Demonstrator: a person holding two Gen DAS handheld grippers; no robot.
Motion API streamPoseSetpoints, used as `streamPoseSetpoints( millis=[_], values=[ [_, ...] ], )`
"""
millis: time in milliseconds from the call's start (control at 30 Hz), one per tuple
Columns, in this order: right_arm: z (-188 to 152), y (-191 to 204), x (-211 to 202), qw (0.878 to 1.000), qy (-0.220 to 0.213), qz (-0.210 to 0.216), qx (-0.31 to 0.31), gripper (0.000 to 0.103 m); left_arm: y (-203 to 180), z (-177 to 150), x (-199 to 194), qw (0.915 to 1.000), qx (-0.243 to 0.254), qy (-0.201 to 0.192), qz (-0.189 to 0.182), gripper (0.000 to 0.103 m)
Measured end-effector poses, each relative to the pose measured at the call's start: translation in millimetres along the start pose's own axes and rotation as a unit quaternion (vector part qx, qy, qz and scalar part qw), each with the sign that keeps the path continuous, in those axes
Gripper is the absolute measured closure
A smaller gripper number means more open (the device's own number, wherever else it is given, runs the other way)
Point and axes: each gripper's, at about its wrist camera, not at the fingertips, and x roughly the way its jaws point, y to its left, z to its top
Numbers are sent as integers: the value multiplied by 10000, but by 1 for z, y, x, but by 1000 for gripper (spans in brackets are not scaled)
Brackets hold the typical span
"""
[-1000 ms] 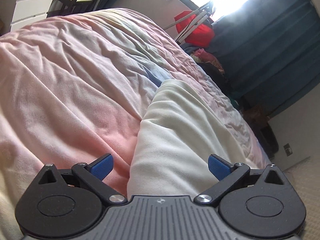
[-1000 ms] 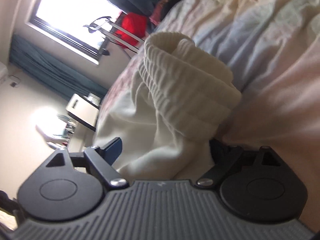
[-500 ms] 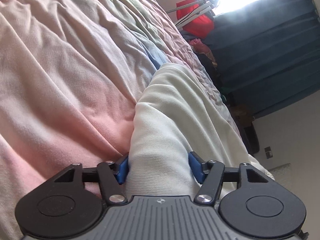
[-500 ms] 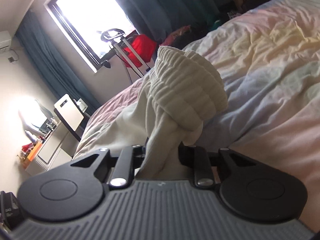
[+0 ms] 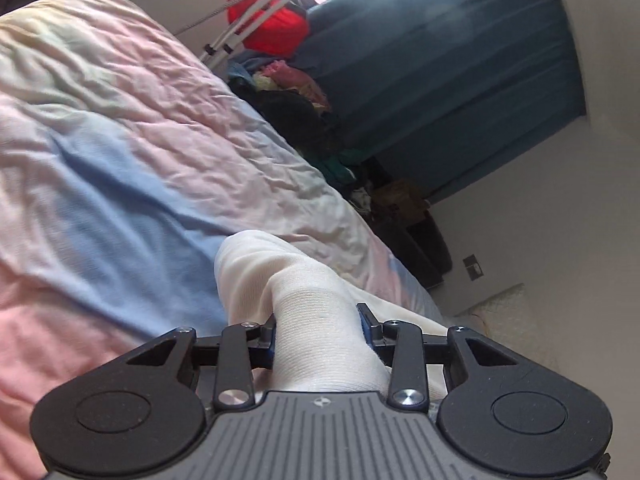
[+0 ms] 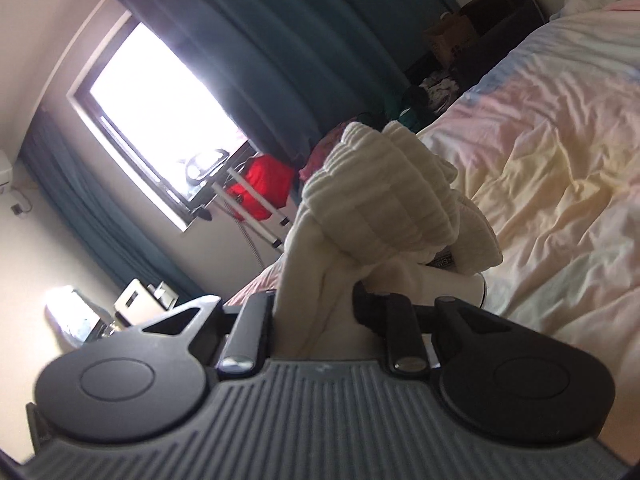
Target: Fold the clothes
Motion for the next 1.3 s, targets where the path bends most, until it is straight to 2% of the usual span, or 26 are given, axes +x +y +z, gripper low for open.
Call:
streamPoseSetpoints(
  millis=[167,267,333,433,533,633,733,800,900,1000,1067,1133,1200,1300],
  values=[
    [88,-57,31,9974,-311,-527,381,80,-79,14,135,9985,488,149,-203,66],
    [116,-94,55,9937,-500,-899,450,80,-95,4,209,9968,704,365,-126,66],
    [120,-124,71,9896,-525,-1165,662,80,-103,-4,256,9950,845,526,-57,66],
    [104,-164,91,9831,-405,-1555,875,80,-89,-24,299,9884,1301,789,-6,66],
    [73,-192,97,9827,-403,-1504,1001,80,-60,-38,314,9823,1639,894,-145,64],
    [33,-202,85,9848,-602,-1387,856,80,-33,-51,314,9734,2080,951,-131,57],
    [-4,-213,80,9821,-487,-1542,965,77,-15,-65,305,9694,2266,941,-87,43],
    [-19,-222,79,9809,-438,-1567,1067,73,-13,-70,298,9677,2378,843,-10,30],
    [-13,-219,75,9787,-249,-1652,1196,68,-24,-72,285,9630,2533,905,144,24],
    [3,-197,62,9694,103,-2114,1247,68,-44,-70,264,9559,2746,1011,264,19],
    [10,-177,46,9613,183,-2482,1182,67,-62,-67,238,9525,2891,908,283,13],
    [15,-152,26,9586,216,-2657,1002,67,-82,-64,208,9487,3054,764,273,9],
    [20,-126,4,9613,164,-2624,823,67,-103,-61,174,9440,3239,594,207,7],
    [30,-79,-35,9705,-39,-2401,237,67,-135,-59,116,9368,3485,295,84,0]
  ],
)
